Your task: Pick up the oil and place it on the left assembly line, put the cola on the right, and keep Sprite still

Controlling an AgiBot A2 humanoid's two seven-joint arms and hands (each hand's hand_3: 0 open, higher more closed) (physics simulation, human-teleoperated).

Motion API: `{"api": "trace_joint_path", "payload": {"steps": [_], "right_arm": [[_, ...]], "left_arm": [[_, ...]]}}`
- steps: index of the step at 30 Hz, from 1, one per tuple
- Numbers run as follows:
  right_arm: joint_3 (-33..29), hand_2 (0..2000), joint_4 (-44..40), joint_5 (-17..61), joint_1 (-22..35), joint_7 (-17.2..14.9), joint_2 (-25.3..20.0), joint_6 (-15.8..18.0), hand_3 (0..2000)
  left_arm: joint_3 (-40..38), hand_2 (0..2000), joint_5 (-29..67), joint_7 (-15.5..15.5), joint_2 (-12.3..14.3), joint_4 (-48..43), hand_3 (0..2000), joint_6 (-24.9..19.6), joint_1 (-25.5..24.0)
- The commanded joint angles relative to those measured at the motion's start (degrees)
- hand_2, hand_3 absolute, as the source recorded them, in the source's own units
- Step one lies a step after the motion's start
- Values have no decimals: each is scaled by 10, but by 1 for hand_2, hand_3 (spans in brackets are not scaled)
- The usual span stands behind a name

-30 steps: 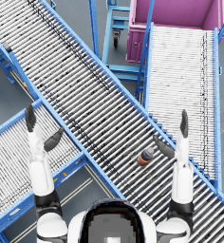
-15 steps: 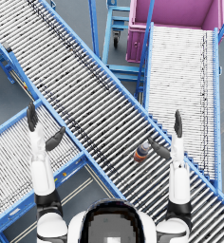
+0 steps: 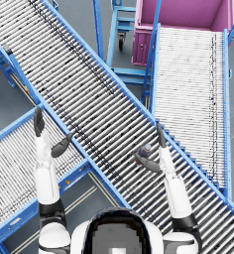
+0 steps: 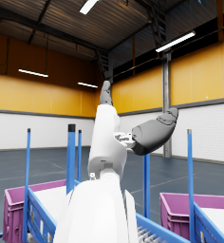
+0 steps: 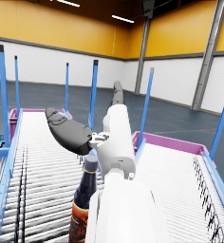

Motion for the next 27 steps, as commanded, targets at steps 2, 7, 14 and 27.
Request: {"api": "trace_joint_path", "payload": {"steps": [2,7,14,27], "right_arm": [[42,0,-102,0,16,0,-13,0,0],[63,0,-173,0,21,0,-24,0,0],[87,0,-247,0,36,0,-44,0,0],[113,2000,-461,0,136,0,-119,4,980]], "left_arm": [[4,0,0,0,1,4,0,0,5],[3,0,0,0,4,1,0,0,5],[10,0,0,0,8,10,0,0,16],[-6,0,0,0,14,20,0,0,11]]}}
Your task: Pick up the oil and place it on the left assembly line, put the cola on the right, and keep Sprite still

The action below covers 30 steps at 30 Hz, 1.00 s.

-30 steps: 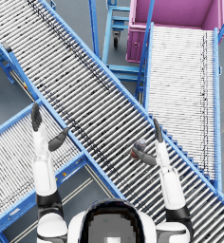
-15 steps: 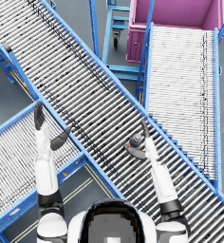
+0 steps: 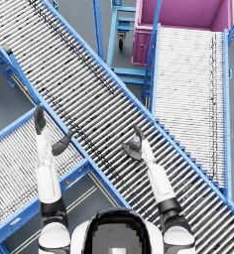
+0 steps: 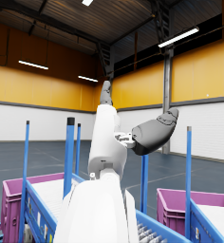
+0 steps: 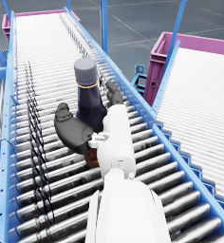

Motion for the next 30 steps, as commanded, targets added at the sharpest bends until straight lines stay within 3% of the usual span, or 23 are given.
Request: {"api": "trace_joint_path", "payload": {"steps": [1,3,4,9,10,11,13,14,16,18,23,30], "right_arm": [[-11,2000,-69,0,34,0,-18,-2,1307],[-5,2000,-119,0,45,2,-25,-12,1960],[1,2000,-136,0,50,6,-28,-16,2000],[44,2000,-260,-1,87,14,-47,23,2000],[60,2000,-244,-1,85,13,-41,39,2000],[42,2000,-197,-1,75,12,-30,46,2000],[-91,2000,30,0,43,5,-26,11,2000],[-148,2000,99,0,58,2,-34,7,2000],[-195,2000,162,0,85,-1,-39,57,2000],[-217,2000,191,0,102,1,-39,79,2000],[-301,2000,171,0,143,2,-30,91,2000],[-400,2000,15,-1,221,2,-1,93,2000]], "left_arm": [[-3,0,0,0,-1,-1,0,0,12],[-2,0,0,0,0,-1,0,0,10],[-2,0,0,0,2,0,0,0,2],[-15,0,0,0,3,-10,0,0,7],[-9,0,0,0,4,-6,0,0,1],[-17,0,0,0,3,-10,0,0,9],[-19,0,0,0,3,-9,0,0,13],[-11,0,0,0,4,-12,0,0,13],[-7,0,0,0,5,-13,0,0,12],[-3,0,0,0,5,-11,0,0,16],[-3,0,0,0,8,-12,0,0,8],[1,0,0,0,9,-13,0,0,21]]}}
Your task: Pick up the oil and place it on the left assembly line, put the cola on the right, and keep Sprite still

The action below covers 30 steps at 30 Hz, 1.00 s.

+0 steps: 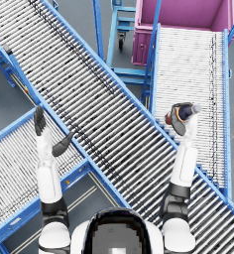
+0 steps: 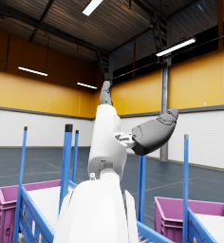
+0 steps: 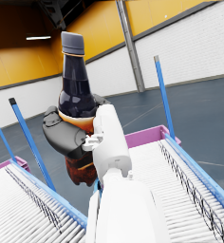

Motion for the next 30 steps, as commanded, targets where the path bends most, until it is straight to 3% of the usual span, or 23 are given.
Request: {"api": "trace_joint_path", "payload": {"steps": [1,2,3,4,8,10,14,18,30], "right_arm": [[-56,2000,-94,0,64,0,18,0,2000],[-61,2000,-106,0,72,0,21,-1,2000],[-67,639,-130,0,85,0,26,-1,1673],[-74,0,-164,0,106,-1,33,-29,1347],[-99,0,-255,0,215,-2,78,-78,40],[-95,0,-231,-1,229,-2,83,-88,0],[-23,0,-6,-1,169,-2,66,-95,0],[46,0,159,0,102,-2,57,-97,0],[87,0,238,0,-52,-2,50,-97,0]], "left_arm": [[3,0,0,0,-1,3,0,0,11],[1,0,0,0,1,2,0,0,2],[1,0,0,0,0,3,0,0,13],[2,0,0,0,1,3,0,0,3],[0,0,0,0,2,3,0,0,6],[-1,0,0,0,2,2,0,0,7],[1,0,0,0,4,1,0,0,7],[5,0,0,0,4,1,0,0,21],[16,0,0,0,8,60,0,0,60]]}}
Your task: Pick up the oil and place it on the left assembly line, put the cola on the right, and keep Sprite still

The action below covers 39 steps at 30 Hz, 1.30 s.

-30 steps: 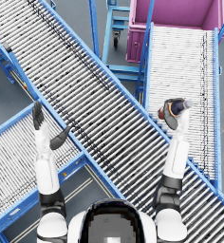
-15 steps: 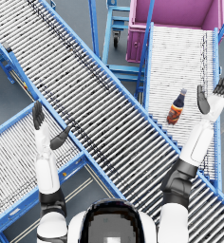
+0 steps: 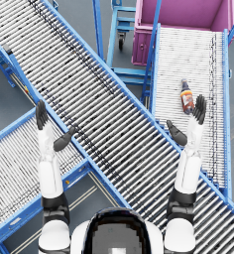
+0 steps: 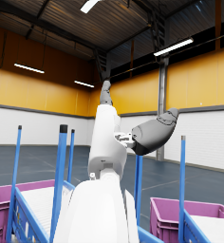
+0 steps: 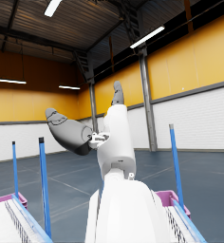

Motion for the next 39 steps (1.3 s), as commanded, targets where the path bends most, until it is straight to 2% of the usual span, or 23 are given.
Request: {"api": "trace_joint_path", "payload": {"steps": [1,5,9,28,39], "right_arm": [[21,0,21,0,-35,0,0,0,0],[18,0,14,-2,-37,-1,-1,1,0],[34,0,21,-20,-57,-7,8,7,0],[155,0,82,-154,-198,-54,83,53,0],[166,0,87,-165,-209,-58,89,57,0]], "left_arm": [[-2,0,0,0,0,11,0,0,15],[2,0,-2,1,1,8,0,1,0],[19,0,-24,7,-11,2,0,7,-25],[144,0,-178,54,-100,-40,0,54,-172],[155,0,-191,58,-107,-44,0,58,-184]]}}
